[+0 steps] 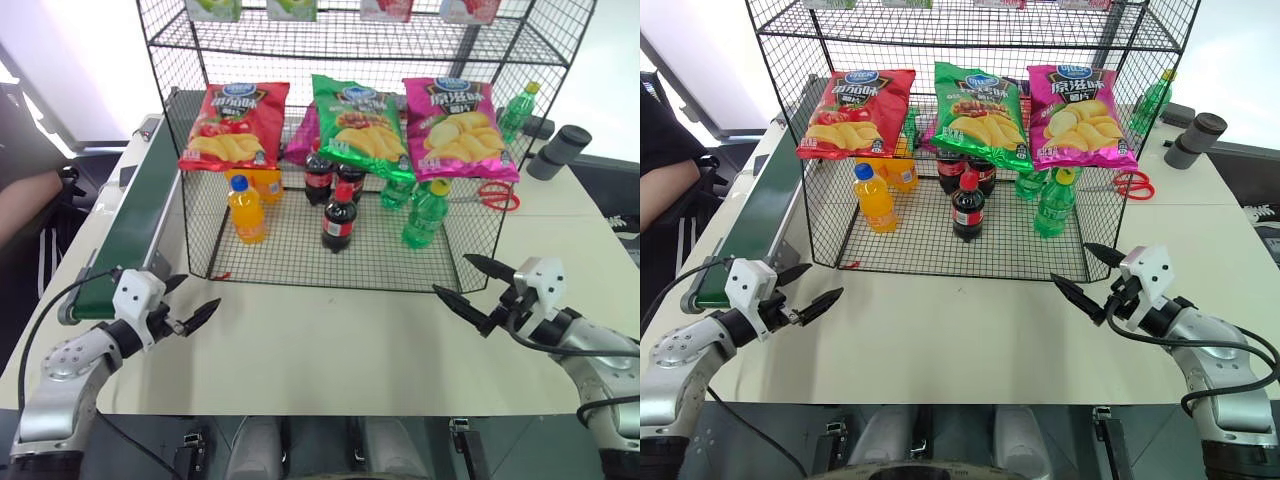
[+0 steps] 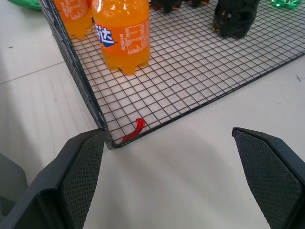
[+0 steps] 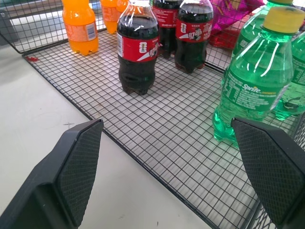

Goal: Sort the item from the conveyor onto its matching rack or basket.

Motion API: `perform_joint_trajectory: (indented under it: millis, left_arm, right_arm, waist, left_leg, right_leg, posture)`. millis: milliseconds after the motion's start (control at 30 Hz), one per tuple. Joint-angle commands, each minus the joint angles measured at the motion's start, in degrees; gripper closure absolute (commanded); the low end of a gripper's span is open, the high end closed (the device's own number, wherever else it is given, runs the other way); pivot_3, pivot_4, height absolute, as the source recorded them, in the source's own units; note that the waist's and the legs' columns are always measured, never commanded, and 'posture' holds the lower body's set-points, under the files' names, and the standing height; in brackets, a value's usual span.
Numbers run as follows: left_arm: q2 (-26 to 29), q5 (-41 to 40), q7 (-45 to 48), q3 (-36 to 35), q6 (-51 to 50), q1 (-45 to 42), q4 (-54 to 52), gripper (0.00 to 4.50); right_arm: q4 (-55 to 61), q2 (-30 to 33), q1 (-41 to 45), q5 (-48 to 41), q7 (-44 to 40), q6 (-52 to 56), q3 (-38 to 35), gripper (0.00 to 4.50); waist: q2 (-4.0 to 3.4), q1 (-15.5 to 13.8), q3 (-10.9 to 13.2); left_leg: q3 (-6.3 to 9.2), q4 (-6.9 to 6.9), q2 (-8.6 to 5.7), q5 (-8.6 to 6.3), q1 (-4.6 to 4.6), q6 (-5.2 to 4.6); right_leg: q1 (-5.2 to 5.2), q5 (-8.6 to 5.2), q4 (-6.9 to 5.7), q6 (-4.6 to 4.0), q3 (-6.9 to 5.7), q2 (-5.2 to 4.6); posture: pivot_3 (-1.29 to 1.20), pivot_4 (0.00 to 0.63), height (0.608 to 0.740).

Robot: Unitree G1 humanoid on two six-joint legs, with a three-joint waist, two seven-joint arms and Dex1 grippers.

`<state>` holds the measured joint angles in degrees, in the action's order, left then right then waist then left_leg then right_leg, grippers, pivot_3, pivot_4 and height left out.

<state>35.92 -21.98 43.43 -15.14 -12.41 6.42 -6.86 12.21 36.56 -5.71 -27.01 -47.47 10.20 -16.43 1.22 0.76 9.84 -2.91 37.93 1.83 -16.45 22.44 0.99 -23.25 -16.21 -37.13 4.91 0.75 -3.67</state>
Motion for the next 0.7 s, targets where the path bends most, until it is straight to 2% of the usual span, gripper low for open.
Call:
perform_joint_trajectory:
  millis: [33,700]
  left_arm:
    - [0.62,-0.82,-0.14,-2.20,0.15,-0.01,-1.08,0.00]
    - [0.63,0.81,-2.34,-1.55,0.62,-0.51,-1.12,0.00]
  right_arm:
    - [-0.18,-0.21,1.65,0.19,-0.16,-1.29,-0.12,0.04]
    - [-0.66,-0.27,2.20,1.07,-0.44,-1.33,0.22,0.04]
  waist:
    - [-0.01,0.07,0.00]
    - [-0.01,-0.02,0.00]
  left_leg:
    - [0.00,0.00,0.00,0.00,0.00,0.00]
    - [-0.01,0.00,-0.01,0.00,0.00,0.00]
  right_leg:
    - [0.00,0.00,0.00,0.00,0.00,0.00]
    - [0.01,0.01,-0.01,0.02,-0.01,0.00]
  posture:
    - [0.00,0.150,0.740]
    - [0.00,0.150,0.740]
